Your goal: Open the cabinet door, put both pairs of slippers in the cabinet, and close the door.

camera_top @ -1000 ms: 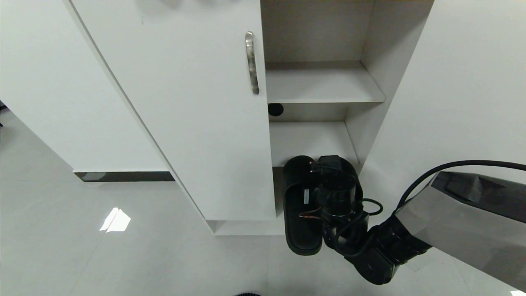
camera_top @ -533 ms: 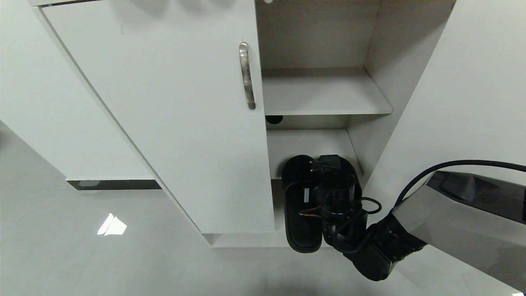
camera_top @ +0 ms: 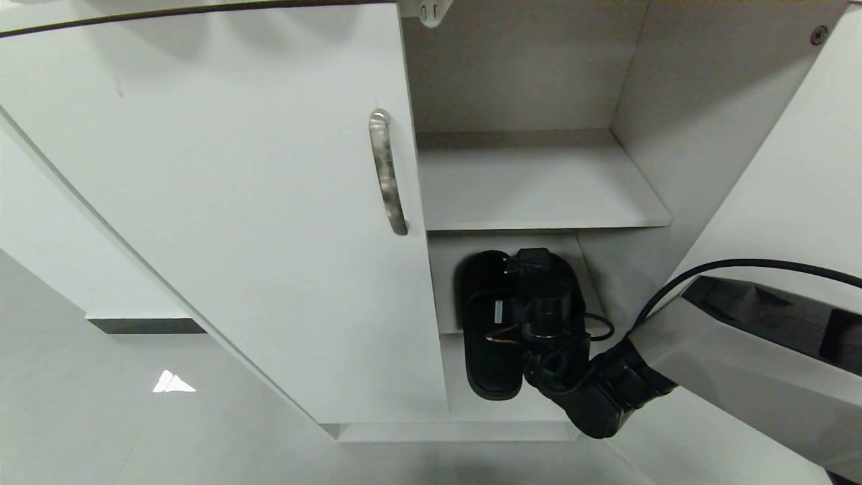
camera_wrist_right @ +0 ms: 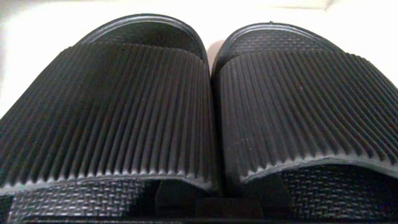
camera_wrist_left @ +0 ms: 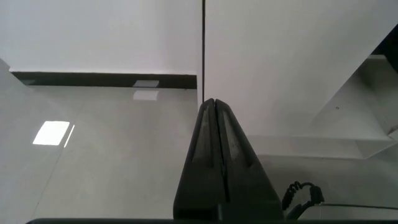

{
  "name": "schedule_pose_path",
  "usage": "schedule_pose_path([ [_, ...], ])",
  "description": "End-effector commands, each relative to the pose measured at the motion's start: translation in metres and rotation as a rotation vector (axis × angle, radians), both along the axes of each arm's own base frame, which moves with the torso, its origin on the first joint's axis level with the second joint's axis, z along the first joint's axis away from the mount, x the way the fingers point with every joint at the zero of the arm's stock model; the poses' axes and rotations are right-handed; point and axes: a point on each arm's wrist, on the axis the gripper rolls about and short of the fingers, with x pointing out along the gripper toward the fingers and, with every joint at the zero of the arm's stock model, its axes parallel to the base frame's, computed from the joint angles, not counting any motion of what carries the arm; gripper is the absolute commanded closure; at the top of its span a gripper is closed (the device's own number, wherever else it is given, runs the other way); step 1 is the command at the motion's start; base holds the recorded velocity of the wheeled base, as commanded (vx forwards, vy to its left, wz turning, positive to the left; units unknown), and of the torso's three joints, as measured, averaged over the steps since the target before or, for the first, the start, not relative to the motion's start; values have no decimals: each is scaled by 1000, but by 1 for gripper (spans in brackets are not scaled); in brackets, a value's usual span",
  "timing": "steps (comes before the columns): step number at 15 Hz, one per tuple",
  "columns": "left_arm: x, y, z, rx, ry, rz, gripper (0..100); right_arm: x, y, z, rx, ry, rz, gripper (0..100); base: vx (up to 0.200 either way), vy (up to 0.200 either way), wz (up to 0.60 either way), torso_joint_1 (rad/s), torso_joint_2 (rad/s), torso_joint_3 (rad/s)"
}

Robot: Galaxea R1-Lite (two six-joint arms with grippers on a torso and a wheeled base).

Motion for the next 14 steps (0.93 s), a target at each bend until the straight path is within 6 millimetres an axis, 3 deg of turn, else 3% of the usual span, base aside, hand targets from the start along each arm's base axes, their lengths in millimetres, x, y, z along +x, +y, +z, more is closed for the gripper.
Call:
schedule_pose_path([
  [1, 0, 0, 0, 0, 2, 0, 100, 16, 0, -2, 7, -9, -21, 100, 0, 0, 0, 0, 0, 0],
  [7, 0, 0, 0, -7, 2, 0, 100, 49, 3, -2, 5, -14, -39, 100, 0, 0, 0, 0, 0, 0],
  [13, 0, 0, 0, -6, 0, 2, 100, 63, 5, -12, -5, -8, -13, 100, 0, 0, 0, 0, 0, 0],
  [14, 0, 0, 0, -6, 2, 2, 100, 64, 5, -14, -9, -3, -13, 0, 0, 0, 0, 0, 0, 0],
])
